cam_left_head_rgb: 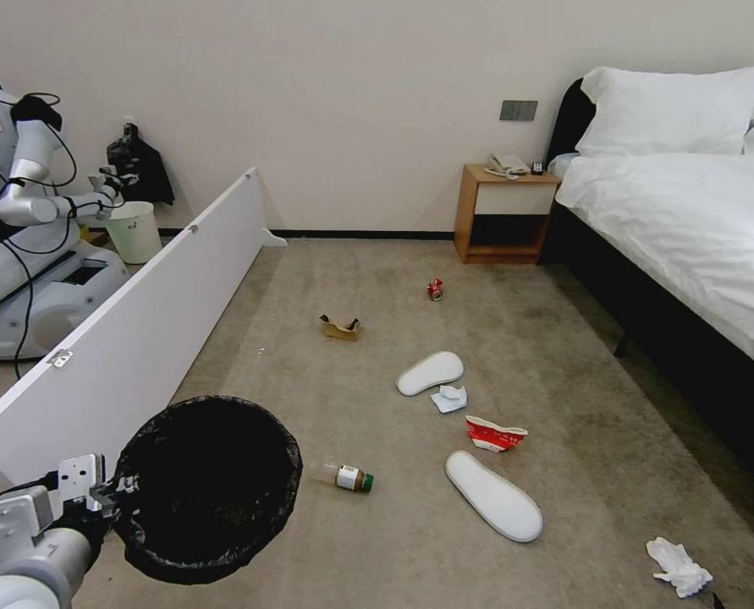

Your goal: Pick up the trash bin, then pick up the garbage from the floor and place it into the trash bin.

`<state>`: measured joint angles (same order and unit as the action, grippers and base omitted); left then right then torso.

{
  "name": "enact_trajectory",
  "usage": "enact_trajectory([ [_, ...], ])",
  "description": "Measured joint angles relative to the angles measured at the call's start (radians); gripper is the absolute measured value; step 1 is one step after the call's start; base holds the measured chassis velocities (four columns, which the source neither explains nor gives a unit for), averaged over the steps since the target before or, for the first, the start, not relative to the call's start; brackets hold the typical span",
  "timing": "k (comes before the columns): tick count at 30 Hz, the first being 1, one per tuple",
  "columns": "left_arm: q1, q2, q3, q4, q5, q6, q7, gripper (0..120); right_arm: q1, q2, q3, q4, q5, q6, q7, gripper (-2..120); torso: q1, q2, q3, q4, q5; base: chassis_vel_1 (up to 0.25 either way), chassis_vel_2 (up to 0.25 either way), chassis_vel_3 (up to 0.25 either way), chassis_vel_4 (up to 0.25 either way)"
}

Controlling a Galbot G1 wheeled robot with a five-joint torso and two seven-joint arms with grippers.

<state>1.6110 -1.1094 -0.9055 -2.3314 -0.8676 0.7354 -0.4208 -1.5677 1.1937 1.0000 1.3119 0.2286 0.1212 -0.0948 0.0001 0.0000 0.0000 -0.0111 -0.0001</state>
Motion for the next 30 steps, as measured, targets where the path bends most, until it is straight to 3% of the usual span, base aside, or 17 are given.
enact_trajectory([
  [30,0.015,-0.008,-0.009,-0.017,0.008,0.000,-0.008,3,0.211,0.011,-0.077,-0.254,-0.069,-0.059,-0.010,100,0.000,0.000,0.000,0.0000,0.0001,0.000,0.000,0.000,0.000],
])
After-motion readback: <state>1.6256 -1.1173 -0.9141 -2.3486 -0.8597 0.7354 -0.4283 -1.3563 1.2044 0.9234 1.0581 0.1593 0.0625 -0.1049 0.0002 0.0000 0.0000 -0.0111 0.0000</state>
